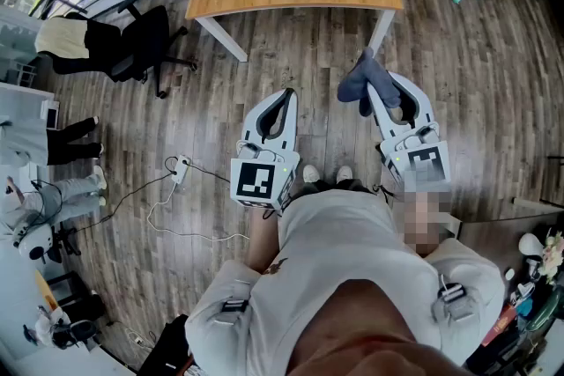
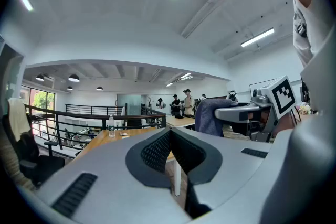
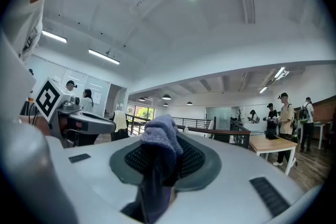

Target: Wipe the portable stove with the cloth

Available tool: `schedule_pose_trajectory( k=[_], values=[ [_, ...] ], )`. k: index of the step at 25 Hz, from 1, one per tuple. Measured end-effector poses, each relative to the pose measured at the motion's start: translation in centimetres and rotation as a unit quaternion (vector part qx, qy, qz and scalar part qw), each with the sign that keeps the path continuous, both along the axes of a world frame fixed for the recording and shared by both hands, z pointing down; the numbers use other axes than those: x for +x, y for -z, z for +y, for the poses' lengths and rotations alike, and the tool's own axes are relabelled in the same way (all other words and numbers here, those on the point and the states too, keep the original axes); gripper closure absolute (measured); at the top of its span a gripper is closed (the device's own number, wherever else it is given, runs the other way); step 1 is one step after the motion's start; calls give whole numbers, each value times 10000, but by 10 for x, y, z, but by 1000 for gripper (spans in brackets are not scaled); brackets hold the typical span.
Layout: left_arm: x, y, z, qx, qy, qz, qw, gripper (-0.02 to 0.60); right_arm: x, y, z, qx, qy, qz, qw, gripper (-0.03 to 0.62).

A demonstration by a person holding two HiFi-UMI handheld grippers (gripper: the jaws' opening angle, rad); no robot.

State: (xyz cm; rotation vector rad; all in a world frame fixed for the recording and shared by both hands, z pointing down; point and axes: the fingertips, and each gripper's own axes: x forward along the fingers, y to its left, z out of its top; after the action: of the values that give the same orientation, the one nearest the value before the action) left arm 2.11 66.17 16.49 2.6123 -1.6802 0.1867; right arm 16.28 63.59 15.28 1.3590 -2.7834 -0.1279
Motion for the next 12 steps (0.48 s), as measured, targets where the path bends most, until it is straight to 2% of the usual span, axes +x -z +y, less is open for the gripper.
schedule_pose_trajectory(
  k=[12],
  values=[
    [37, -3, 1, -33, 127, -134, 9998, 561, 25, -4, -4, -18, 255, -9, 9997, 477]
  ],
)
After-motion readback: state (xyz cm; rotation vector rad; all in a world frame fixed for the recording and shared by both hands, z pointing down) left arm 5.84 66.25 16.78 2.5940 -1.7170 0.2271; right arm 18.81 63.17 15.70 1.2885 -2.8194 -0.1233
